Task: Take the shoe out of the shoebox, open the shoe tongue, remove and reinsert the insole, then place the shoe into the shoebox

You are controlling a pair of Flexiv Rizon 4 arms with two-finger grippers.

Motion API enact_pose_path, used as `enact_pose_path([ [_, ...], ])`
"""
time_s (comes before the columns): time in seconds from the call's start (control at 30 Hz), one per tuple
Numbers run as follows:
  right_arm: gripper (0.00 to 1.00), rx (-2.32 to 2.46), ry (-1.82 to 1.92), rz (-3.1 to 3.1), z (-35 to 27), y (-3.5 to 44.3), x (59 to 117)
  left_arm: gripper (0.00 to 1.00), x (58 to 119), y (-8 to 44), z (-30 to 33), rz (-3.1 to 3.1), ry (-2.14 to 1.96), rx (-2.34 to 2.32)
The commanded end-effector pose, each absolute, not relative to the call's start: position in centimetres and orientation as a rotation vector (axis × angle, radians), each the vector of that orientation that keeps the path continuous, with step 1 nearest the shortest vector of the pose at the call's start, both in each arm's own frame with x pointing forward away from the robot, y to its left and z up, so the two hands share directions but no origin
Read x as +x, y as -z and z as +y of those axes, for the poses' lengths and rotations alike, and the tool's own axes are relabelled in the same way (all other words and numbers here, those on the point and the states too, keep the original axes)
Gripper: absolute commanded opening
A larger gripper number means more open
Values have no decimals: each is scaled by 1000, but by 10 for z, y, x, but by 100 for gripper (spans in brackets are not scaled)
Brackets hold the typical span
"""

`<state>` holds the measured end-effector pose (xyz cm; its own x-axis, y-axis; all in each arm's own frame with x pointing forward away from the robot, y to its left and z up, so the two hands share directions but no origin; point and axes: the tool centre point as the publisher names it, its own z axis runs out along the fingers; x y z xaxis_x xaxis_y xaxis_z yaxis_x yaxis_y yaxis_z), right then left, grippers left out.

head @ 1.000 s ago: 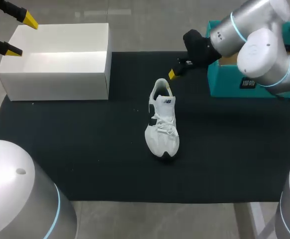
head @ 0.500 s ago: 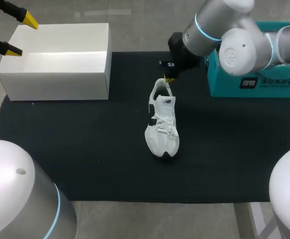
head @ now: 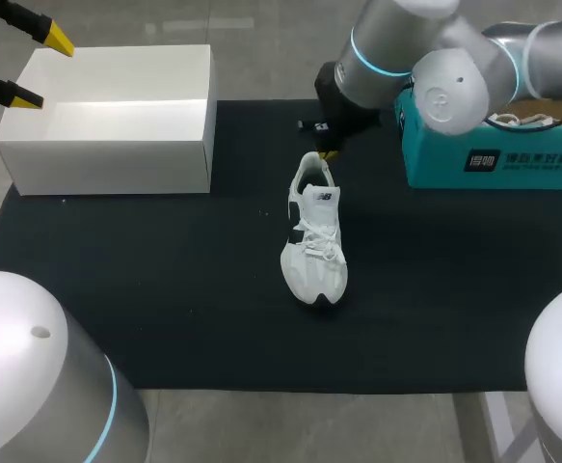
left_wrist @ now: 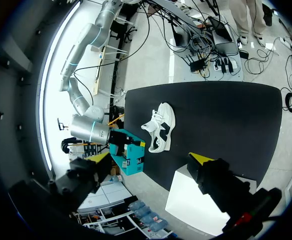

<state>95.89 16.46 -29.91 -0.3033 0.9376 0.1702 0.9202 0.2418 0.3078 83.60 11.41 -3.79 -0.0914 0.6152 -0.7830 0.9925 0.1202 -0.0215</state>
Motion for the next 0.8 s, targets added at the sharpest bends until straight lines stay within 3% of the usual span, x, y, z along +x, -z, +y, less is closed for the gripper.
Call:
enact_pose_path([
  [0.03,0,1833,-494,2442,178,318,966,100,838,37,114,1783,779,1567],
  [0.8,0,1916,-393,2345,170,386,960,100,838,37,114,1783,779,1567],
])
